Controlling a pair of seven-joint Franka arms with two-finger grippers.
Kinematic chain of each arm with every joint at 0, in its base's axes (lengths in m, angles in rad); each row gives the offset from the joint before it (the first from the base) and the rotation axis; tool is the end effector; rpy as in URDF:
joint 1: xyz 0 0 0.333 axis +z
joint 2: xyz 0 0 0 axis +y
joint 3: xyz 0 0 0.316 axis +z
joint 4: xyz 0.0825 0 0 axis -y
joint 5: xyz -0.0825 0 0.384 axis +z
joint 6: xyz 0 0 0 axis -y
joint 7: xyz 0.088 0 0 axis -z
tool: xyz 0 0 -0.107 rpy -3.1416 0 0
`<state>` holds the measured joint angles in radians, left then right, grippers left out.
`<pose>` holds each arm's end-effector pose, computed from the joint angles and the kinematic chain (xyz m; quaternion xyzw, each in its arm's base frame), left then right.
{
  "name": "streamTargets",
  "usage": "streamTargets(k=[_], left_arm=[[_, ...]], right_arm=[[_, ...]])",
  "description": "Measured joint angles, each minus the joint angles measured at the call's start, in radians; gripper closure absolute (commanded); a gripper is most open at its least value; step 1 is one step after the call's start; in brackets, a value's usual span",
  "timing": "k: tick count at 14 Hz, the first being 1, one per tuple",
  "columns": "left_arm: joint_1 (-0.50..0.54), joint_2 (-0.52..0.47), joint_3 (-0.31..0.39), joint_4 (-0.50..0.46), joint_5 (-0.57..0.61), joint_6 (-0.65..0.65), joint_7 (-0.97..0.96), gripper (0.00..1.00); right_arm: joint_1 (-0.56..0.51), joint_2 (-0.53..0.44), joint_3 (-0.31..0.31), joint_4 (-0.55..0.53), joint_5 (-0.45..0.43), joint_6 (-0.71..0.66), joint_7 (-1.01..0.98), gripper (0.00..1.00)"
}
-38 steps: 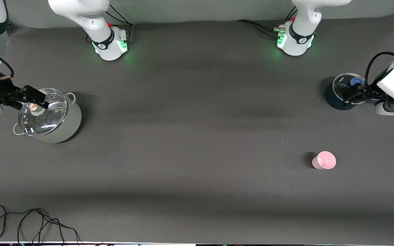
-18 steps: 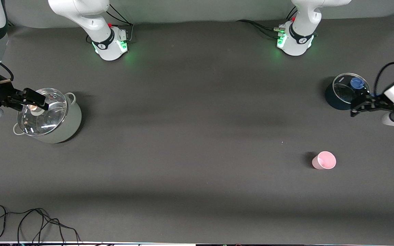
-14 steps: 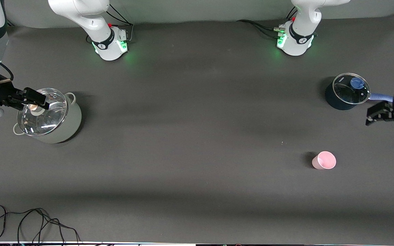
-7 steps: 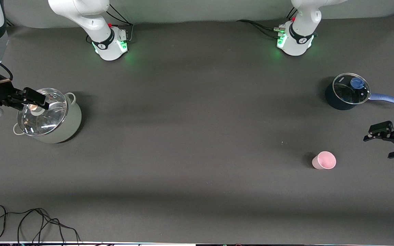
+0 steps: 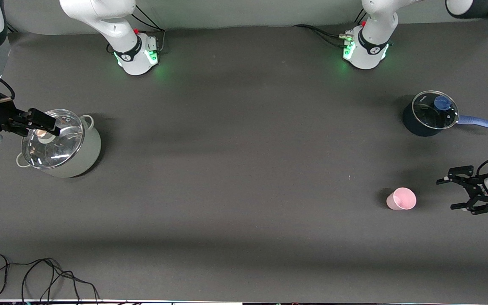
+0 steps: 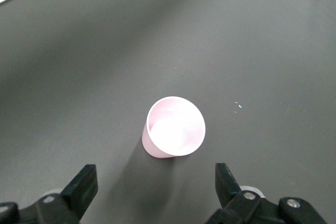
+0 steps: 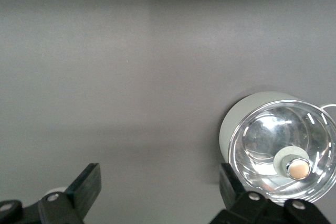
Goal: Transfer pink cup from left to right arm
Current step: 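Lower the open left gripper around the pink cup and close it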
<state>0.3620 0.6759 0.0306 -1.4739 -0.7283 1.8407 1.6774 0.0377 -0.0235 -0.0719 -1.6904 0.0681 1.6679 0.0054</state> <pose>0.6597 0.2120 0.2742 0.8289 -0.4393 0.1979 0.2842 0.5532 -0.0127 0.5894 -0.9991 0.0231 -0.0010 0.0347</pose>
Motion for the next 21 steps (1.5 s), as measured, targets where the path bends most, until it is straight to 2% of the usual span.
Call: streamTargets(k=[5,11,21], left_arm=[[0.059,0.085,0.0,-0.082,-0.221,0.0,0.401,0.0],[0.095,0.17,-0.001,-0.126,-0.392,-0.002,0.697,0.0],[0.106,0.243,-0.008,-0.167,-0.554,-0.043,0.879,0.0]], right_arm=[[0.0,0.001,0.0,0.003,0.0,0.0,0.0,0.0],[0.0,0.002,0.0,0.003,0.0,0.0,0.0,0.0],[0.0,0.003,0.0,0.003,0.0,0.0,0.0,0.0]])
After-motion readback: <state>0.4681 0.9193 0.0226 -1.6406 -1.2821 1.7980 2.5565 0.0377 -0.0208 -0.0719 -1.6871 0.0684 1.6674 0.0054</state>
